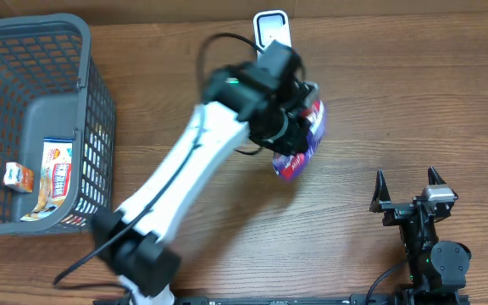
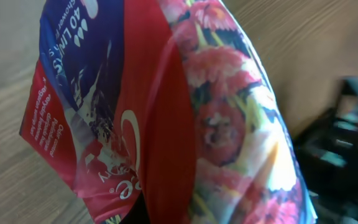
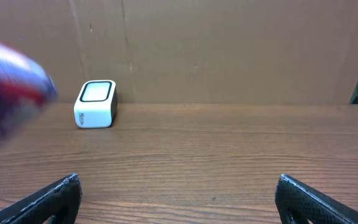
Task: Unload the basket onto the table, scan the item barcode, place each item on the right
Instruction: 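Lift the red box out and place it on the table centre, then reach the left gripper back into the basket and grasp the yellow snack bag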
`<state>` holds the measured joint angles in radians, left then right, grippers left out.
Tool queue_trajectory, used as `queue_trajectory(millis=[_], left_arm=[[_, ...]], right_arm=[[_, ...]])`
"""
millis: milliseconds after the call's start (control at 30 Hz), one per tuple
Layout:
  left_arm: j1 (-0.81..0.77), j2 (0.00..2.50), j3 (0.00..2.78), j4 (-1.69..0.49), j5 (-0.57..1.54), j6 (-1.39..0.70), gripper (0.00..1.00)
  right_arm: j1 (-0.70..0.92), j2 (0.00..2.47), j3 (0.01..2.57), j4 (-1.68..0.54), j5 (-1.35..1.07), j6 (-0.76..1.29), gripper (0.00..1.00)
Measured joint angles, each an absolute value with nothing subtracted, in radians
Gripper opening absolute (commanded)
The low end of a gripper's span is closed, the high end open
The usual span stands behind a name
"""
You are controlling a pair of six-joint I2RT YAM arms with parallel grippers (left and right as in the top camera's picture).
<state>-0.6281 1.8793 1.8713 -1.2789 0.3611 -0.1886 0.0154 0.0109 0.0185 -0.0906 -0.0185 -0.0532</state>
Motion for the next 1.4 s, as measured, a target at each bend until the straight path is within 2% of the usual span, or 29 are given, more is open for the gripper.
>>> queue_trajectory(millis=[467,500,533,633,733,767,833,867,1100,1400], left_arm=[[-0.659,2.175,1.871,-1.300,0.096,-0.290,0.04],[-0.659,2.177,1.871,-1.304,0.092,-0.290,0.11],[-0.659,2.177,1.871,-1.310,0.084,-0.291,0.22],[-0.659,2.177,1.871,-1.337,0.064,-0.297,0.26],[-0.644,2.178,1.887,-1.392,0.050,-0.297,0.38],[-0.636,2.178,1.897,-1.406,0.048,-0.300,0.49],[-0.617,2.179,1.946,-1.460,0.045,-0.304,0.91],[-0.607,2.179,1.975,-1.485,0.043,-0.305,1.00],[-0.525,2.181,2.315,-1.670,0.067,-0.304,0.99],[-0.447,2.136,2.599,-1.684,0.174,-0.277,1.00]], right_arm=[[0.015,0.011,0.019,-0.090,-0.019,-0.053,1.00],[0.015,0.011,0.019,-0.090,-0.019,-0.052,1.00],[0.015,0.011,0.019,-0.090,-0.019,-0.053,1.00],[0.015,0.011,0.019,-0.091,-0.018,-0.053,1.00],[0.015,0.011,0.019,-0.090,-0.019,-0.053,1.00],[0.015,0.011,0.019,-0.091,-0.019,-0.052,1.00],[0.015,0.011,0.019,-0.090,-0.019,-0.052,1.00],[0.015,0.011,0.019,-0.091,-0.019,-0.052,1.00],[0.015,0.011,0.019,-0.090,-0.019,-0.053,1.00],[0.015,0.011,0.019,-0.091,-0.019,-0.053,1.00]])
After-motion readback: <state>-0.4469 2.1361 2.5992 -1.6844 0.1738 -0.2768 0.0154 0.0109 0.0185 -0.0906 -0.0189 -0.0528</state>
